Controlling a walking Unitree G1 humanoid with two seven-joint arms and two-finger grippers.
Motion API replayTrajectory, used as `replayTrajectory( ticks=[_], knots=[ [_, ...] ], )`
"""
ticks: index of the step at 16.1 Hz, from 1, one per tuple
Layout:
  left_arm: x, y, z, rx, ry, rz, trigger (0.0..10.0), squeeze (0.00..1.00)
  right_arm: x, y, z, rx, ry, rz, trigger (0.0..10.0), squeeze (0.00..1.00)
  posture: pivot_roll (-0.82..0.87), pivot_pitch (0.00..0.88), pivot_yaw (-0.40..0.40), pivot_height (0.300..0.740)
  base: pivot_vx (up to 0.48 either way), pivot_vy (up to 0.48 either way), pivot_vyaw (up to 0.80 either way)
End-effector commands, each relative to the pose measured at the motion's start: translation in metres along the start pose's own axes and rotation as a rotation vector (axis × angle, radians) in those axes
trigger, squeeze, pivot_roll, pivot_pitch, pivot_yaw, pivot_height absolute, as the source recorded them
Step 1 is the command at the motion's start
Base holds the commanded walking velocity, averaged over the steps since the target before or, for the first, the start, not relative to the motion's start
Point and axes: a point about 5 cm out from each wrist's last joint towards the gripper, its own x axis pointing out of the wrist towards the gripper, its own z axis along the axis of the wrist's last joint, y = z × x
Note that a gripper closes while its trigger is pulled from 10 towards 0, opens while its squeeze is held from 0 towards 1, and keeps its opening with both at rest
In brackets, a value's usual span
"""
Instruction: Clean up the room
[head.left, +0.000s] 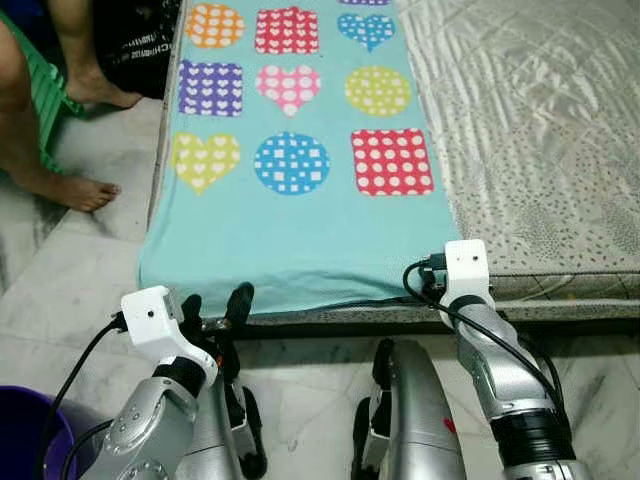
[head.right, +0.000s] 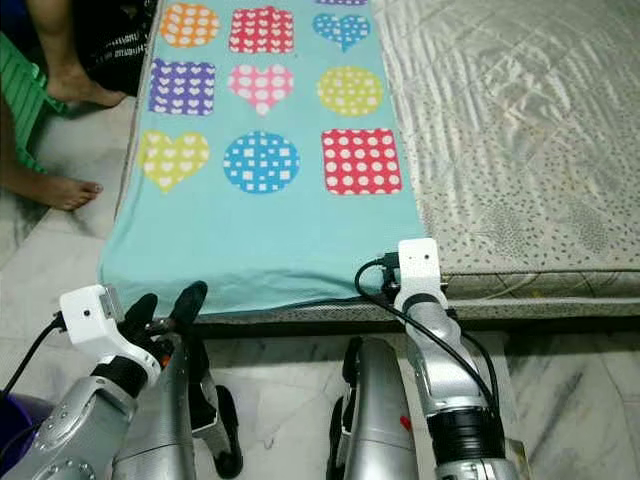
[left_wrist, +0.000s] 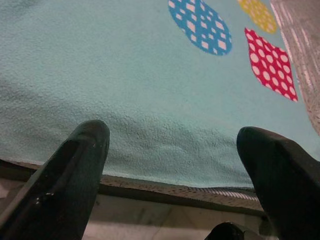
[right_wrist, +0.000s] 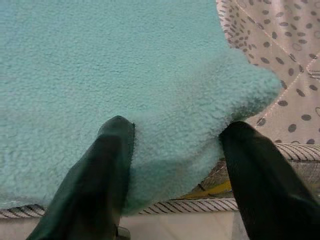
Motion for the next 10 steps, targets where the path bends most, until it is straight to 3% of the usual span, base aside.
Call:
replayTrajectory(
  ticks=[1, 10],
  knots=[
    [-0.004, 0.0027, -0.0032, 0.001, 0.018, 0.021, 10.0, 0.0, -0.0027, -0.0044, -0.0093, 0.0, 0.037, -0.006, 0.0, 0.0, 0.03, 0.333, -0.069, 0.556, 0.0, 0.0, 0.0],
    [-0.004, 0.0027, -0.0032, 0.001, 0.018, 0.021, 10.0, 0.0, -0.0027, -0.0044, -0.0093, 0.0, 0.037, -0.006, 0.0, 0.0, 0.03, 0.333, -0.069, 0.556, 0.0, 0.0, 0.0]
  ],
)
